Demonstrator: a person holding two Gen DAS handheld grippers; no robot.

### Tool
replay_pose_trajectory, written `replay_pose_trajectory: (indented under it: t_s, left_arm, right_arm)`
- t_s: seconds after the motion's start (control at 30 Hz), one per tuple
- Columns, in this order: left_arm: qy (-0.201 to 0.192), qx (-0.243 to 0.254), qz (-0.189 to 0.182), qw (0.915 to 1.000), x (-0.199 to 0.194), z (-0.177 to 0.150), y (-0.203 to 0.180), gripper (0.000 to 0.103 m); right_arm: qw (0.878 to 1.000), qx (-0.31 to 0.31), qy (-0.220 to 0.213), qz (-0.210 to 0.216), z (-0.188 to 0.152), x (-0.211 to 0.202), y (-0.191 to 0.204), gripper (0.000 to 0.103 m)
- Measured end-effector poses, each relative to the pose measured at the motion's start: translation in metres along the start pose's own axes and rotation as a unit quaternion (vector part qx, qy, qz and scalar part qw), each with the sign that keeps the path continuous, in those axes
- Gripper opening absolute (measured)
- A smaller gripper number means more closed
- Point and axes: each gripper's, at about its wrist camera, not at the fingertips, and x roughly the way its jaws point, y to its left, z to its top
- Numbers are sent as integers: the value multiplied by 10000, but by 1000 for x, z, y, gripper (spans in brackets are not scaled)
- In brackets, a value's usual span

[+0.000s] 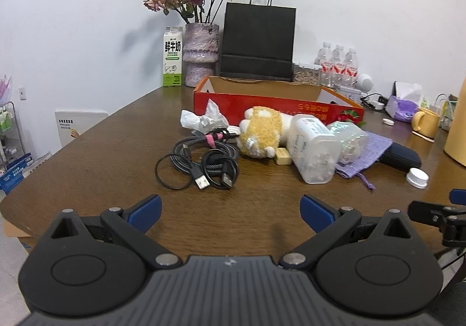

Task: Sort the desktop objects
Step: 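Close the right gripper on the white bottle cap while the left gripper grasps the small black cable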

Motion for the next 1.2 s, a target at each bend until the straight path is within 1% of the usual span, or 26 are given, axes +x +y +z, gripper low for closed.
replay_pose_trajectory:
  t_s: [0.1,0.33,0.57,0.7,0.8,0.9,0.97,1.03,1.07,1.13,1.2]
  left_arm:
    - [80,-11,45,10000,11,7,4,103]
    - [153,121,311,9993,35,24,11,103]
    - [397,24,535,9978,60,33,27,103]
    - [488,-64,542,9973,64,33,39,103]
    - [484,-202,619,9967,64,34,52,103]
    - [566,-347,735,9951,70,36,63,103]
    - [660,-450,724,9942,74,36,70,103]
    - [696,-502,671,9940,75,36,77,100]
    - [716,-519,654,9939,76,37,80,96]
    - [732,-606,575,9938,76,38,87,93]
    - [737,-650,532,9937,77,39,92,85]
  right_arm:
    - [9999,70,51,-77,2,9,-9,103]
    - [9994,163,157,-245,13,33,-35,103]
    - [9983,266,296,-423,22,57,-59,103]
    - [9979,252,332,-504,26,67,-69,102]
    - [9977,275,365,-508,28,72,-77,101]
    - [9972,287,433,-534,30,80,-84,97]
    - [9970,301,490,-514,31,84,-87,94]
    - [9970,292,521,-493,33,88,-87,90]
    - [9970,284,532,-491,33,90,-88,89]
    - [9969,279,548,-488,33,92,-88,88]
    - [9968,289,569,-485,32,95,-87,86]
